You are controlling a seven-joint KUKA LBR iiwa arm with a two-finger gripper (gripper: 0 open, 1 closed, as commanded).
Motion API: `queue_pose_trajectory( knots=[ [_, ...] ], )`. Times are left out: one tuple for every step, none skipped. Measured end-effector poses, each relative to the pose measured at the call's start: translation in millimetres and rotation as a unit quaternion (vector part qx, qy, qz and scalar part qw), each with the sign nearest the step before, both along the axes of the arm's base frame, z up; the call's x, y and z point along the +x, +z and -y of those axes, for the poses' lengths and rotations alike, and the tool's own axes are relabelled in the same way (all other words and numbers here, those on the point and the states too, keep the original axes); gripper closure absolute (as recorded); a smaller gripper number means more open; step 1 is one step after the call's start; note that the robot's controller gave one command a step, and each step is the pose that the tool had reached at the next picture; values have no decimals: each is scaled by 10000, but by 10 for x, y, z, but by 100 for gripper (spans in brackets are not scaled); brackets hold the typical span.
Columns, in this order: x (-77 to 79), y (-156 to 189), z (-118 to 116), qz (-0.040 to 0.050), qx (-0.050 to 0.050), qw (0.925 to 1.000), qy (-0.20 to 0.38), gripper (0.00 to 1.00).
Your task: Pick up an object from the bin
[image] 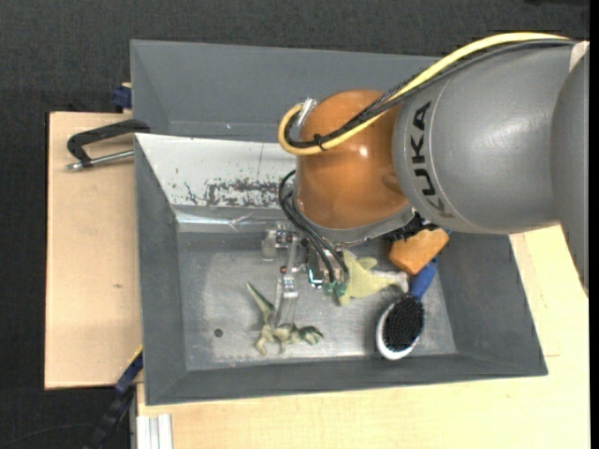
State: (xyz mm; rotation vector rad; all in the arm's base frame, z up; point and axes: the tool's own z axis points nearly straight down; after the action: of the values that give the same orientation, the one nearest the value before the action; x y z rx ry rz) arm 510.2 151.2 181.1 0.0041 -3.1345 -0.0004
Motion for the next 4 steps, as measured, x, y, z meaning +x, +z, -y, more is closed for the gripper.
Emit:
queue_pose_trajectory(
  knots=[
    [-120, -806, 311, 5, -2, 9950, 1003, 0],
    [-120, -1114, 256, 25, 7, 9872, 1597, 0],
    [-118, -1097, 248, 32, 16, 9872, 1593, 100],
    [-92, -68, 257, 102, 14, 9843, 1763, 100]
  ],
)
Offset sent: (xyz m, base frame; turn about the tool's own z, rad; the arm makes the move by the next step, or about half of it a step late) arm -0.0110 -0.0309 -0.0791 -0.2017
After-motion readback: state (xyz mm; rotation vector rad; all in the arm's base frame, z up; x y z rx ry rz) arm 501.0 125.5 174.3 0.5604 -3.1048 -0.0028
